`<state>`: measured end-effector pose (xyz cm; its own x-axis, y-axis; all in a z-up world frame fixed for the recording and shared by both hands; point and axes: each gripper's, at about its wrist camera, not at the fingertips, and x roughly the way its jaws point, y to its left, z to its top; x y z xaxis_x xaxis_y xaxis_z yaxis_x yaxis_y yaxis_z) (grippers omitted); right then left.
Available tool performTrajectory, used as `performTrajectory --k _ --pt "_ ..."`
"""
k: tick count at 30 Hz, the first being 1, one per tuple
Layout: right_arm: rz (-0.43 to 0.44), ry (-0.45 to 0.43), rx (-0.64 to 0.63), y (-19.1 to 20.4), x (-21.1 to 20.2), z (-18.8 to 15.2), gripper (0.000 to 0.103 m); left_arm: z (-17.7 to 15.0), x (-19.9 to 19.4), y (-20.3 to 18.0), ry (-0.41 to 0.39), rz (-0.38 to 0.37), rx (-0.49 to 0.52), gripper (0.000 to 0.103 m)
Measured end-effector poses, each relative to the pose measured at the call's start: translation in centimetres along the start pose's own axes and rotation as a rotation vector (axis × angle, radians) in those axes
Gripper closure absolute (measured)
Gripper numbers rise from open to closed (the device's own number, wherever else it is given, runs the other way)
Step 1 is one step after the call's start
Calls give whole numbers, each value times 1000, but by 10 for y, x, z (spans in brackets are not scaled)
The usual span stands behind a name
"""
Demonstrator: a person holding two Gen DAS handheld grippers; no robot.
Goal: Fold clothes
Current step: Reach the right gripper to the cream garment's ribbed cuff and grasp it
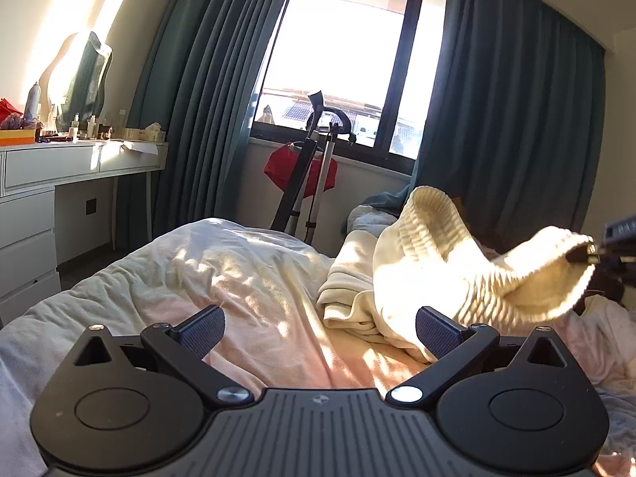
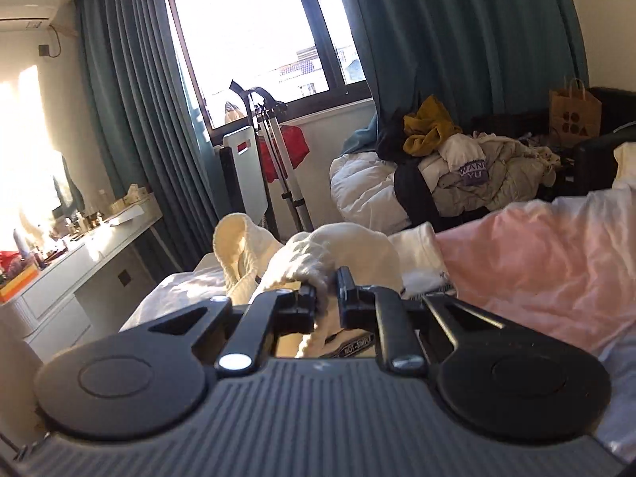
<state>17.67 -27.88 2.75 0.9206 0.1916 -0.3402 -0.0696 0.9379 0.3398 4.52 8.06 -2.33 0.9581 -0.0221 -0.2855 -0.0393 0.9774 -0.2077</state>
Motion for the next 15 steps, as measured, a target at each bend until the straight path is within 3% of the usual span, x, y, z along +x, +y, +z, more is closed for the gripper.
performTrajectory --k 3,7,11,15 --pt "53 19 84 -14 -35 -35 90 0 -12 -5 -13 25 21 0" --pt "56 109 183 -37 -55 -79 93 -5 -16 -13 10 24 17 0" --pt "-13 208 228 -59 -51 -109 93 -18 -6 -16 80 15 5 0" --pt "-79 244 253 -76 -49 -123 93 -28 7 -20 131 4 11 0"
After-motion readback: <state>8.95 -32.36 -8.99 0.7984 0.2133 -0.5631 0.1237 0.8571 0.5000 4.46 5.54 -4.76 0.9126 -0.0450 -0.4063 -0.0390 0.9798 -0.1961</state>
